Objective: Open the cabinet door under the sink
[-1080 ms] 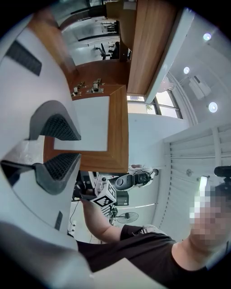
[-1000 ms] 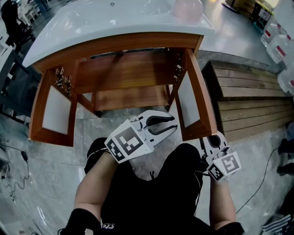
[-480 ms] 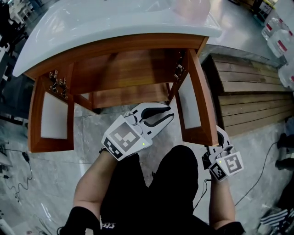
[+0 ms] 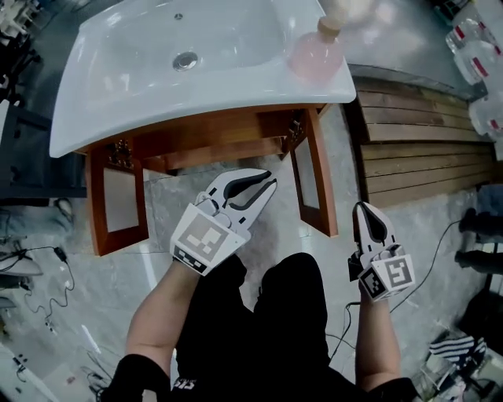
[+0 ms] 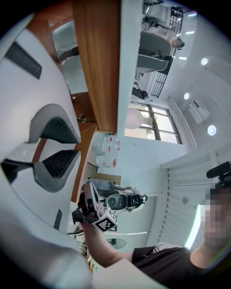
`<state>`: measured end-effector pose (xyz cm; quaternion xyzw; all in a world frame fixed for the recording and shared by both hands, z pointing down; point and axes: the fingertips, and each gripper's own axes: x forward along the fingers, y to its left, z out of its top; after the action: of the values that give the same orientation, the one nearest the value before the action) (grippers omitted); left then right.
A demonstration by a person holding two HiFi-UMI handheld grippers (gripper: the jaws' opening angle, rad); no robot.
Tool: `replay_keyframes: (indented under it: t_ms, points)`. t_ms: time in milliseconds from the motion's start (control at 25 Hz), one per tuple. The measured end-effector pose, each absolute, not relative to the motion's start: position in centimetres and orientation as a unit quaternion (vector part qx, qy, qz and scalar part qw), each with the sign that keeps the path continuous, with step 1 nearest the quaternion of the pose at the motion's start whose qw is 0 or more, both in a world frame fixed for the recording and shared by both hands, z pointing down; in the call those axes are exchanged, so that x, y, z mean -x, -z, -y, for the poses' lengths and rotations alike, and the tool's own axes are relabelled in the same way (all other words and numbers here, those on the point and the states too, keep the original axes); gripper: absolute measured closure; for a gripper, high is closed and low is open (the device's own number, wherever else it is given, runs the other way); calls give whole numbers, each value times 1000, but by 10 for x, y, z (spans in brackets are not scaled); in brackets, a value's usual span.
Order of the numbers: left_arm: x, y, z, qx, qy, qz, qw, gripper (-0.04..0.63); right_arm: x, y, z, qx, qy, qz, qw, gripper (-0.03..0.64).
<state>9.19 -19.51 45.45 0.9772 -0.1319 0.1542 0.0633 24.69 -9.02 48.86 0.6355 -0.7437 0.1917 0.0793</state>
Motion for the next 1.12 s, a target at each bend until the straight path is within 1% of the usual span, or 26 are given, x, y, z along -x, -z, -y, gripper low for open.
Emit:
replay_keyframes:
  t_ms: [120, 200, 280, 600, 800, 1120]
  points:
    - [-79, -422, 200, -965, -173, 174, 92, 540, -244, -448, 94, -633, -208, 741, 86, 603]
    - [-67, -398, 197, -955, -181, 201, 121, 543, -231, -416, 95, -618, -212, 752, 91, 604]
    - [-55, -372, 191, -947, -190, 225, 132, 545, -213, -382, 95, -598, -210, 767, 94, 604]
    - [-23, -275, 152, -930, -191, 285, 133, 548, -154, -272, 79, -548, -201, 810, 64, 604]
    - [-6, -227, 131, -919, -192, 320, 124, 552, -130, -219, 62, -525, -166, 832, 68, 604]
    - [24, -153, 104, -911, -162, 361, 116, 554, -93, -137, 47, -501, -125, 856, 40, 604]
